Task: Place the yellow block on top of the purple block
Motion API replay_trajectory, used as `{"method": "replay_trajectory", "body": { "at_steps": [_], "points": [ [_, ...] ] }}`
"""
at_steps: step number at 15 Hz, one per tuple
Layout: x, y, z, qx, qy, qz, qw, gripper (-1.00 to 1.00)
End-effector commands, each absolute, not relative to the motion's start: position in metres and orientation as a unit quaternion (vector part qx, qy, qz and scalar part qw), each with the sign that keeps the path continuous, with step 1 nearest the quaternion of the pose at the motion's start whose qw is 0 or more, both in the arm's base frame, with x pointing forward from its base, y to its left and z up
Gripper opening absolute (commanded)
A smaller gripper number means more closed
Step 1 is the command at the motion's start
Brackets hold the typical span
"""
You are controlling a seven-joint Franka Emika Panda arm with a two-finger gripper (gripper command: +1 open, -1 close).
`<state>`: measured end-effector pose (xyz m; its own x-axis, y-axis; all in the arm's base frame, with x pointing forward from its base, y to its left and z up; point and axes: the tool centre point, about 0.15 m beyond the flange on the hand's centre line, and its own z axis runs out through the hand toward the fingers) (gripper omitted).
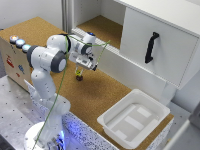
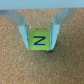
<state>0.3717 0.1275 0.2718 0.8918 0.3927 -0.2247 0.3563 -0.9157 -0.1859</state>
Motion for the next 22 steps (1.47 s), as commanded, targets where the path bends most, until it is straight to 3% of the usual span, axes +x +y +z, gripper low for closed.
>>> {"method": "replay_trajectory", "body": {
  "at_steps": [1, 11, 21, 22],
  "points": [
    [0.378, 0.115, 0.275, -0.967, -0.176, 0.166, 0.074, -1.00],
    [0.383, 0.128, 0.255, -0.963, -0.175, 0.188, 0.078, -1.00],
    [0.392, 0.136, 0.259, -0.964, -0.175, 0.184, 0.079, -1.00],
    [0.393, 0.135, 0.259, -0.965, -0.173, 0.188, 0.063, 1.00]
  ]
}}
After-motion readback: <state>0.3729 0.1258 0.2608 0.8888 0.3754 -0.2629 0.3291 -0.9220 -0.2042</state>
